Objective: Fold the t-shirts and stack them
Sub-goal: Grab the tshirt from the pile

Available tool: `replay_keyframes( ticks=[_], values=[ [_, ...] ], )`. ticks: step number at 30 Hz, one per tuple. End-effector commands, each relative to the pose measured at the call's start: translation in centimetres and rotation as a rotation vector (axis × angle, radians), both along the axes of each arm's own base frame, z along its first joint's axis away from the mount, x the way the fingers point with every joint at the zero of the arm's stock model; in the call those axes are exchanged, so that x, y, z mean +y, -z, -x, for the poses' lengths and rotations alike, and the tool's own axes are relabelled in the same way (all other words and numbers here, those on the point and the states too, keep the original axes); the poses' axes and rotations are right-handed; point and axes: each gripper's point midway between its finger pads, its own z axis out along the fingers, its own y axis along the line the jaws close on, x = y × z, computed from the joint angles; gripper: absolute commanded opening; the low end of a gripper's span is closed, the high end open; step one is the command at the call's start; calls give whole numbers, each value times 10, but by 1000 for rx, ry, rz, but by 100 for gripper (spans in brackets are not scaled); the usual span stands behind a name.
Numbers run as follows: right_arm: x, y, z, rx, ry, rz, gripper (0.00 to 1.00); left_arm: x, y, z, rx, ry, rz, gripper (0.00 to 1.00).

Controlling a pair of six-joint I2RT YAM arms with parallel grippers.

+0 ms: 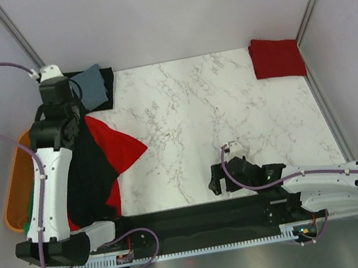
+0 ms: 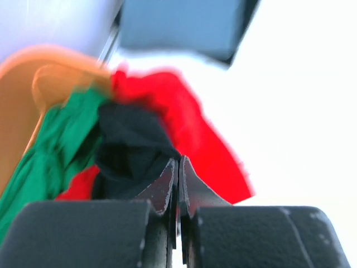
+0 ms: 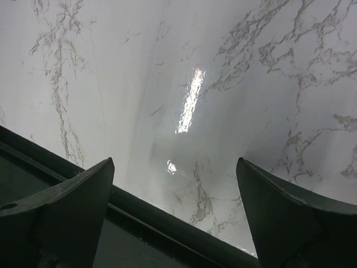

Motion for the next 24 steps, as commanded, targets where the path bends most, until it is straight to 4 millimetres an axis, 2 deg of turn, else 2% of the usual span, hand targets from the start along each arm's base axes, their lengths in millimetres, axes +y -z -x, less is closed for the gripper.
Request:
replay_keyframes(
  ticks=[1, 2, 3, 4, 5, 6, 7, 8, 9, 10, 11, 12, 13, 15, 18, 23, 24],
  values=[
    [7, -8, -6, -14, 19, -46, 98, -35, -118, -2, -353, 133, 199, 2],
    [6, -8, -8, -14, 26, -52, 98, -58, -138, -2, -401, 243, 267, 2],
    [5, -11, -9, -20, 31, -63, 98, -71, -157, -1, -450, 288, 329, 2],
    [3, -9, -7, -17, 34, -64, 98, -84, -187, 0, -516, 348, 369, 2],
    [1, -8, -9, -18, 44, -68, 98, -112, -212, 5, -565, 479, 423, 2],
    [1, -14, -9, -27, 47, -91, 98, -127, -229, 7, -593, 543, 463, 2],
    [-2, -13, -8, -29, 49, -96, 98, -143, -262, 11, -659, 622, 486, 2],
    [-3, -14, -8, -33, 52, -105, 98, -164, -282, 19, -698, 732, 513, 2],
    [-3, -20, -9, -49, 59, -134, 98, -184, -318, 43, -780, 838, 533, 2],
    [-6, -18, -8, -49, 61, -138, 98, -196, -332, 52, -813, 895, 546, 2],
    [-8, -20, -8, -57, 70, -151, 98, -215, -335, 48, -808, 958, 563, 2],
    [-8, -27, -10, -69, 79, -181, 98, -228, -354, 63, -864, 1027, 590, 2],
    [-11, -25, -9, -69, 86, -184, 98, -232, -368, 73, -908, 1065, 604, 2],
    [-14, -29, -10, -77, 101, -209, 98, -241, -383, 84, -956, 1127, 655, 2],
    [-18, -32, -11, -86, 118, -221, 98, -251, -377, 83, -921, 1155, 711, 2],
    [-29, -40, -13, -121, 157, -247, 98, -278, -332, 82, -770, 1199, 769, 2],
    [-31, -48, -15, -143, 171, -274, 98, -289, -304, 70, -690, 1184, 785, 2]
  ],
)
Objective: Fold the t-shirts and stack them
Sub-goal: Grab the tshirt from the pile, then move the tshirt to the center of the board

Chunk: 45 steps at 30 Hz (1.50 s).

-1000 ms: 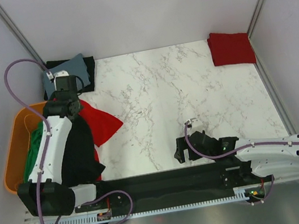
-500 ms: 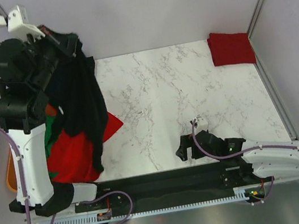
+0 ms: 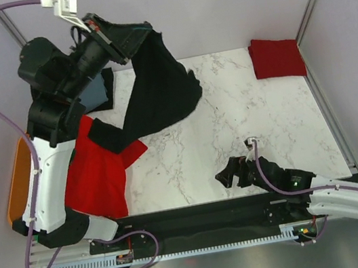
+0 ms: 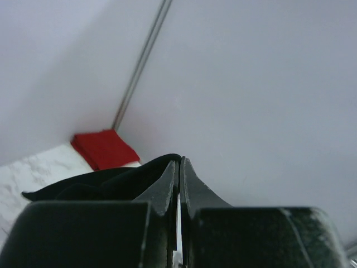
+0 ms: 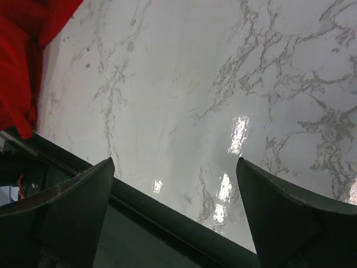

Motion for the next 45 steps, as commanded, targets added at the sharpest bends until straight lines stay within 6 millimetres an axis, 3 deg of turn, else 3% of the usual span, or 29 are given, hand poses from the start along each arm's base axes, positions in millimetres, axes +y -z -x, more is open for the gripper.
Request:
replay_keyframes(
  ticks=[1, 5, 6, 7, 9, 12, 13, 17, 19, 20, 21, 22, 23, 24, 26, 28, 30, 31, 32, 33, 34, 36, 37, 38, 40, 42, 43, 44, 45],
  values=[
    [-14, -12, -6, -34, 72, -22, 98, -20, 18, 14, 56, 108, 30, 2],
    [-37, -57, -13, -147, 150, -81, 98, -65, 50, 2, 151, 195, -8, 2],
    [-47, -74, -16, -178, 182, -81, 98, -71, 32, 9, 108, 228, 10, 2],
    [-53, -88, -17, -206, 199, -92, 98, -93, 45, -2, 135, 276, -16, 2],
    [-72, -128, -18, -269, 244, -110, 98, -110, 30, 10, 102, 342, 0, 2],
    [-98, -151, -17, -293, 302, -48, 98, -144, 60, 5, 142, 390, -50, 2],
    [-107, -176, -15, -313, 324, -75, 98, -150, 70, 2, 161, 391, -65, 2],
    [-142, -212, -11, -345, 409, -38, 98, -183, 144, -6, 334, 437, -161, 2],
    [-170, -227, -11, -358, 518, -36, 98, -199, 198, -9, 459, 404, -239, 2],
    [-179, -230, -10, -357, 553, -35, 98, -210, 225, 2, 544, 367, -289, 2],
    [-190, -234, -8, -361, 584, -31, 98, -216, 273, 8, 648, 313, -369, 2],
    [-195, -237, -8, -367, 604, -35, 98, -223, 297, 15, 684, 286, -405, 2],
    [-199, -238, -8, -373, 622, -32, 98, -240, 330, 46, 744, 331, -466, 14],
    [-200, -239, -8, -375, 627, -34, 98, -253, 363, 59, 795, 351, -522, 26],
    [-198, -237, -9, -367, 626, -24, 98, -273, 401, 105, 875, 442, -601, 57],
    [-196, -233, -10, -348, 625, 10, 98, -282, 428, 136, 910, 474, -663, 65],
    [-196, -224, -9, -315, 632, 39, 98, -275, 440, 146, 911, 463, -699, 69],
    [-195, -220, -9, -301, 632, 58, 98, -268, 428, 143, 879, 435, -683, 69],
    [-190, -208, -10, -270, 622, 103, 98, -256, 434, 139, 878, 401, -699, 70],
    [-186, -201, -11, -254, 616, 127, 98, -247, 427, 134, 859, 374, -694, 71],
    [-179, -195, -14, -234, 605, 167, 98, -230, 407, 117, 817, 311, -659, 71],
    [-173, -192, -16, -209, 605, 197, 98, -198, 412, 104, 827, 231, -672, 72],
    [-167, -186, -19, -190, 605, 244, 98, -174, 394, 84, 816, 170, -621, 72],
    [-159, -182, -22, -177, 598, 250, 98, -154, 411, 78, 852, 129, -639, 72],
    [-137, -165, -27, -125, 553, 306, 98, -115, 412, 51, 884, 42, -603, 72],
    [-122, -149, -31, -77, 546, 331, 98, -77, 417, 45, 898, -23, -589, 72],
    [-112, -137, -34, -39, 529, 379, 98, -54, 421, 29, 916, -86, -574, 71],
    [-98, -133, -39, -28, 508, 358, 98, -38, 434, 28, 940, -119, -588, 71],
    [-91, -127, -42, -10, 488, 355, 98, -24, 429, 27, 933, -140, -567, 71]
  ],
)
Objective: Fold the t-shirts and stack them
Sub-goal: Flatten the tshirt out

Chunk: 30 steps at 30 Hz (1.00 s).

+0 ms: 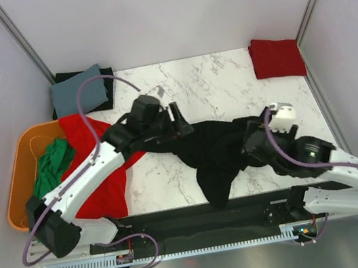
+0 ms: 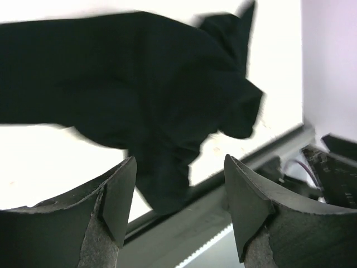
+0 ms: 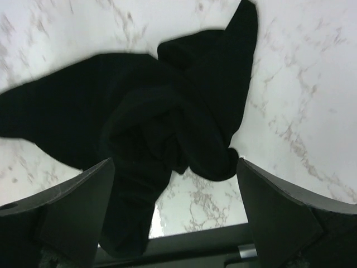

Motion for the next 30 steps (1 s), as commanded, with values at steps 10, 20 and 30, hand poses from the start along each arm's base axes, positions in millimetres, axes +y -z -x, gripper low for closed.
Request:
replay_keyframes(
  ticks=[10, 20, 30],
  values=[
    [36, 144, -53, 494, -64, -214, 98, 106, 84, -23, 107, -183, -229, 70],
    [-18, 168, -185, 466, 60, -130, 98, 155, 97, -34, 65, -396, -251, 67],
    [-40, 17, -306, 99, 33, 33, 98, 167, 94, -31, 13, -400, -282, 66]
  ],
)
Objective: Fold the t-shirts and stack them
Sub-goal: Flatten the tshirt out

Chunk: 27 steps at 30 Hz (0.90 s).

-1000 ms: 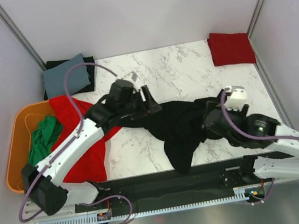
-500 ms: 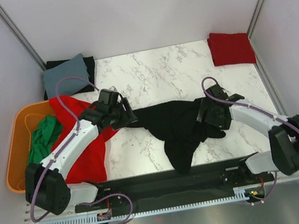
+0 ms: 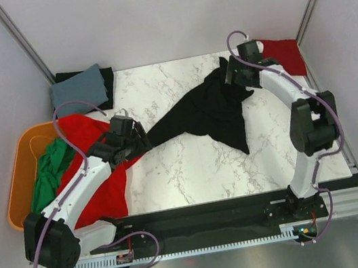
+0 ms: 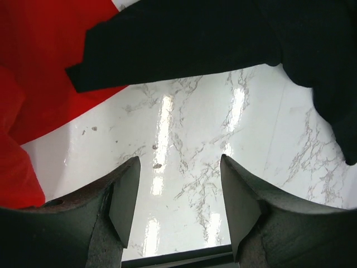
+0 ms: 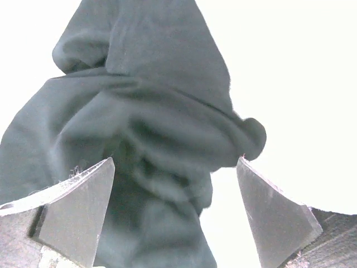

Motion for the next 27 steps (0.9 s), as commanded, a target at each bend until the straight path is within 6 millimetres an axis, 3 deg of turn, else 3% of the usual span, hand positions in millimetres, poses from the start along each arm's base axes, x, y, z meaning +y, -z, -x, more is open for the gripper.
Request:
replay_keyframes(
  ticks=[1, 2, 3, 4, 5, 6, 7, 8, 9, 10, 11, 12, 13, 17, 19, 23, 27],
  values=[
    [-21, -87, 10, -201, 16, 58, 98, 9, 0, -2, -49, -14, -25, 66],
    [-18, -87, 21, -196, 10, 37, 98, 9, 3, 0, -43, -20, -20, 66],
    [-19, -101, 37, -222, 20, 10, 98, 10, 5, 1, -39, -39, -6, 66],
    [-17, -96, 53, -204, 21, -16, 98, 10, 11, 4, -32, -46, 0, 66],
    [-11, -59, 81, -113, 24, -75, 98, 10, 13, 6, -33, -53, 8, 65],
    [-6, -64, 101, -128, 17, -121, 98, 10, 14, 6, -32, -59, 15, 65],
    [-2, -55, 113, -126, 13, -155, 98, 11, 14, 8, -40, -59, 20, 65],
    [-2, -16, 143, -41, 19, -171, 98, 11, 13, 8, -45, -60, 21, 64],
    [3, -18, 158, -60, 11, -226, 98, 11, 11, 8, -52, -57, 23, 64],
    [5, -9, 168, -51, 12, -244, 97, 12, 10, 9, -54, -56, 22, 64],
    [9, 15, 187, -8, 0, -271, 95, 11, 7, 10, -64, -52, 28, 64],
    [16, 16, 196, -10, -23, -317, 93, 11, 6, 10, -67, -46, 28, 64],
    [18, 30, 206, 10, -32, -335, 92, 12, 6, 11, -71, -45, 27, 64],
    [25, 43, 217, 28, -69, -361, 87, 20, 12, 15, -53, -88, 11, 65],
    [25, 47, 216, 25, -80, -355, 87, 34, 18, 16, -36, -177, -24, 67],
    [27, 59, 209, 43, -88, -352, 86, 48, 23, 9, -27, -270, -53, 79],
    [34, 74, 204, 76, -90, -389, 77, 65, 29, -4, -3, -354, -70, 80]
  ],
)
